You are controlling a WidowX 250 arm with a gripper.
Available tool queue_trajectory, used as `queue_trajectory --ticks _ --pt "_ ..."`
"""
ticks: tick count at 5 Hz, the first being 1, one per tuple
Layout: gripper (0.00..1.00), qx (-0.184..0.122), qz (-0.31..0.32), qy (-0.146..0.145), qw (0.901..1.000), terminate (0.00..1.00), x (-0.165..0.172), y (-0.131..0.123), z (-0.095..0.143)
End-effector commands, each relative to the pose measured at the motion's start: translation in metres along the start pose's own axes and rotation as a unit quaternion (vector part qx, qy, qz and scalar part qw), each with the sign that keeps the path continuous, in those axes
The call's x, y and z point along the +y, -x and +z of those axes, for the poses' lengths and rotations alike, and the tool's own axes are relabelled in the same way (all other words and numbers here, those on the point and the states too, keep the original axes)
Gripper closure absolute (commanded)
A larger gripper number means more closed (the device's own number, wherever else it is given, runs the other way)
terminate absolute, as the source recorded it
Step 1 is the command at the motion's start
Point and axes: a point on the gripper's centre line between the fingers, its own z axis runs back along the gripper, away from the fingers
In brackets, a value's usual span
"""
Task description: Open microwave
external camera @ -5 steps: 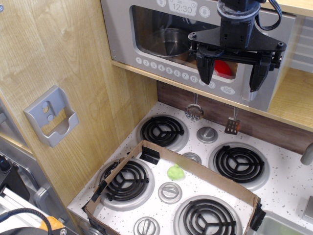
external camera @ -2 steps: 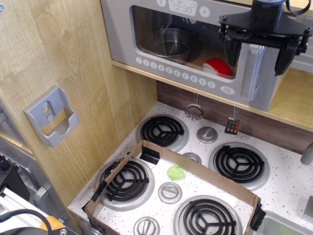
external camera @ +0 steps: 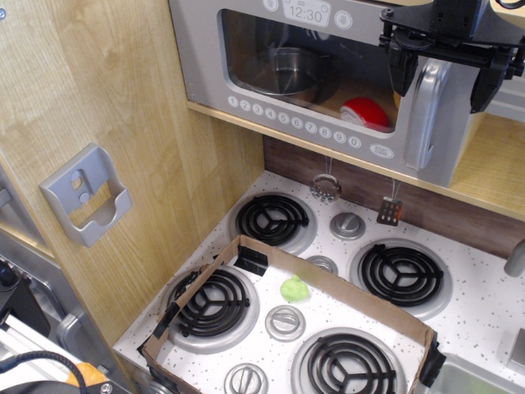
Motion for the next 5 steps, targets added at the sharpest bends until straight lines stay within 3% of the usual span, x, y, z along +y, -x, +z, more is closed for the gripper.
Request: queue_trajectory --ticks 1,3,5 --pt "1.00 -0.022 0.000 0.008 0.9997 0.00 0.007 0.004 0.003" --pt "1.00 -0.021 0.014 -0.002 0.9997 0.00 0.006 0.007 0.002" --pt "1.00 -0.015 0.071 -0.014 0.9973 0.00 0.008 0.041 0.006"
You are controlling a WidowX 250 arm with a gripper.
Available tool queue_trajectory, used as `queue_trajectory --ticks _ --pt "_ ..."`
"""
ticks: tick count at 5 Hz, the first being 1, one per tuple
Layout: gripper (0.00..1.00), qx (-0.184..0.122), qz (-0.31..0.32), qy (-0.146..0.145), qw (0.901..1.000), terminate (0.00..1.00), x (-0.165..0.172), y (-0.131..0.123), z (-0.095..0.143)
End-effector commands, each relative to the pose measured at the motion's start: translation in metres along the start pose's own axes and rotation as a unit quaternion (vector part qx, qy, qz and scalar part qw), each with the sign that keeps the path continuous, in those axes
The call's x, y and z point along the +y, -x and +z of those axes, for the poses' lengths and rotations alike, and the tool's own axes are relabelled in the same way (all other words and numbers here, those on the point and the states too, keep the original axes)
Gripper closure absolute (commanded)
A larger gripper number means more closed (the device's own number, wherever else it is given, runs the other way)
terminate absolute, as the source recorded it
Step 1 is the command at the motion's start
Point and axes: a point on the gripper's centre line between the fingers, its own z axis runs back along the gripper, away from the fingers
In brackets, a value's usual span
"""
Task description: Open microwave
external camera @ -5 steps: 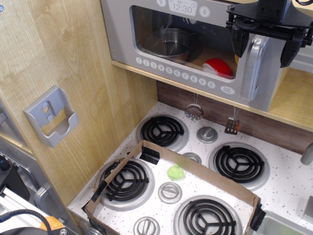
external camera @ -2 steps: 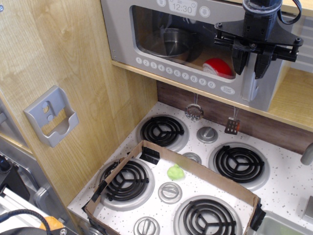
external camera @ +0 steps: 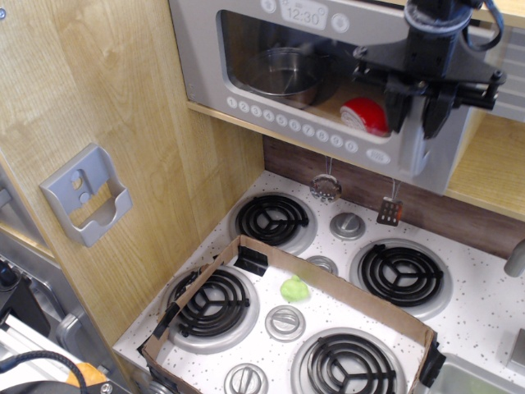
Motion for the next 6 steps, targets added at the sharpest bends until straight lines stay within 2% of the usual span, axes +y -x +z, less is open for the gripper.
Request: queue_trajectory --ticks 1,2,3,4,5,6 --pt "1.00 -0.007 0.054 -0.001 0.9985 0.00 0.009 0.025 0.022" --pt "0.00 -0.019 0.092 -0.018 0.9954 0.00 0.009 0.039 0.026" --pt "0.00 -0.043 0.134 -0.044 0.9891 0.00 -0.008 0.055 0.029" --pt "0.00 -0.045 0.164 -0.035 0.9847 0.00 -0.031 0.067 0.026" --pt "0.00 -0.040 0.170 -0.030 0.9841 0.00 -0.057 0.067 0.027" --pt "0.00 -0.019 0.139 -0.001 0.9901 0.00 -0.074 0.048 0.029"
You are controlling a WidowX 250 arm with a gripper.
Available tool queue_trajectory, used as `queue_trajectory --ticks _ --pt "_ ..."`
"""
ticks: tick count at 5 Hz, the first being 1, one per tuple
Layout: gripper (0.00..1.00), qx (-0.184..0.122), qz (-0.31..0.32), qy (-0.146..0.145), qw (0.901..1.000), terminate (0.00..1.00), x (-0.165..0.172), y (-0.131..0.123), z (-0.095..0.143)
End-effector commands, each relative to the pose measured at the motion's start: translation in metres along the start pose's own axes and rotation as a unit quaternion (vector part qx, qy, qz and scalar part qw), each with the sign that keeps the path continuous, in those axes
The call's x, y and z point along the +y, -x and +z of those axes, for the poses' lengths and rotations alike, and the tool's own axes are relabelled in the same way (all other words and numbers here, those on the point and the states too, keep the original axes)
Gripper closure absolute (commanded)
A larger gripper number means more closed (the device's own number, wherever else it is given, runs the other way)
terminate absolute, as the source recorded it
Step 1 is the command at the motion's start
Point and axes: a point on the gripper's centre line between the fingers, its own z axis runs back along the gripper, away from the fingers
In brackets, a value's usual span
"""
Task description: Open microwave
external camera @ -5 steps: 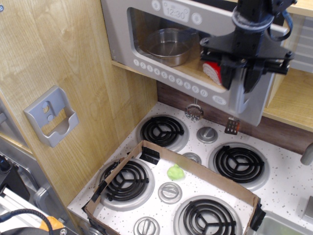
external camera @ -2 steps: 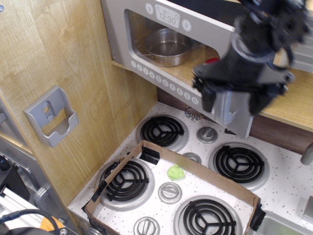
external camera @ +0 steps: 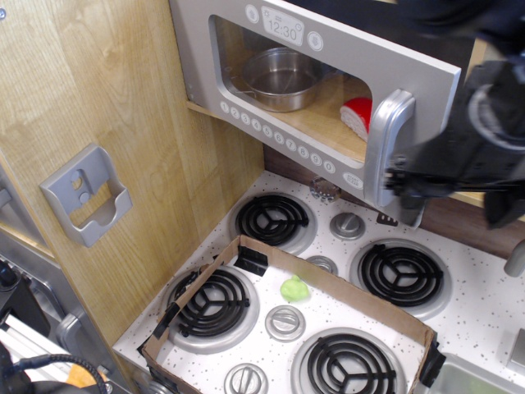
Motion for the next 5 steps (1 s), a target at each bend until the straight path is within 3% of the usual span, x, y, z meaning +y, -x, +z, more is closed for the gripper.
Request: queue_trajectory --ticks 1,2,3,5 --pt "0.00 0.029 -0.019 0.059 0.9977 0.00 -0.055 -0.037 0.016" --pt "0.00 0.023 -0.030 0.071 0.9968 0.00 -0.060 -0.036 0.013" --pt "0.00 -0.017 -0.102 0.102 0.9894 0.00 -0.062 -0.050 0.008" --pt "0.00 -0.074 -0.205 0.157 0.9634 0.00 -0.064 -0.077 0.006"
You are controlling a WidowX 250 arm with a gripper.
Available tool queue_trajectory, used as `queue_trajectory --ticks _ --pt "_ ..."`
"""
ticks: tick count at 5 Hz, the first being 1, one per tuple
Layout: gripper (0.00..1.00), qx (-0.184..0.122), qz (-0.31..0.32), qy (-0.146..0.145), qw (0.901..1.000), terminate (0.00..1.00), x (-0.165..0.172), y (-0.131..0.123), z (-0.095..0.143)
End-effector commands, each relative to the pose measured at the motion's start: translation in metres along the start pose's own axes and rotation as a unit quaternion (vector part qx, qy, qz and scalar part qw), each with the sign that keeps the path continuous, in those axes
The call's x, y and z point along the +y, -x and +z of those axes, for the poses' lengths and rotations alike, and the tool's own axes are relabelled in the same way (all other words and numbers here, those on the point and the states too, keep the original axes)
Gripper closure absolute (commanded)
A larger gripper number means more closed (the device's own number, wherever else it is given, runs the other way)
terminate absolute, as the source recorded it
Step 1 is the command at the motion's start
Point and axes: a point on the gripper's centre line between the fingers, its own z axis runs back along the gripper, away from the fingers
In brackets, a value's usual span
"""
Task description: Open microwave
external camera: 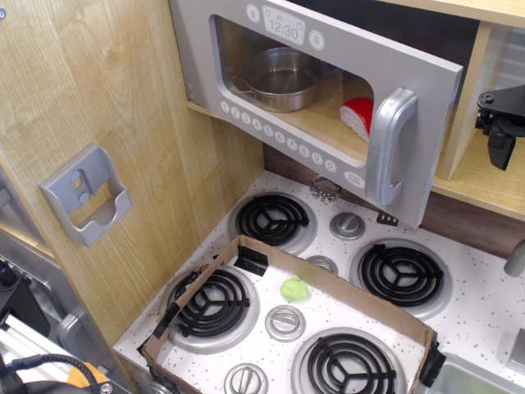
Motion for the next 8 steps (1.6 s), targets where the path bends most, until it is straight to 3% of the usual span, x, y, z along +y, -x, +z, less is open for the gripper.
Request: queue_trajectory --ticks 1,2,3,5,6,7,8 --pt "0.00 -0.064 -0.120 0.031 0.9903 0.00 0.006 -0.032 0.021" --pt "0.00 -0.043 -0.132 0.014 0.9903 0.00 0.026 -0.033 0.019" --pt "0.00 -0.018 -0.083 -0.023 0.9961 0.00 0.047 -0.021 0.021" --pt "0.00 0.060 0.021 -0.066 0.9958 0.00 0.103 0.029 0.028" --pt "0.00 0.065 0.041 -0.073 0.9943 0.00 0.131 0.047 0.029" --pt "0.00 0.077 0.079 -0.057 0.9923 0.00 0.166 0.060 0.030" --pt "0.00 0.065 0.085 -0.086 0.9905 0.00 0.193 0.061 0.031"
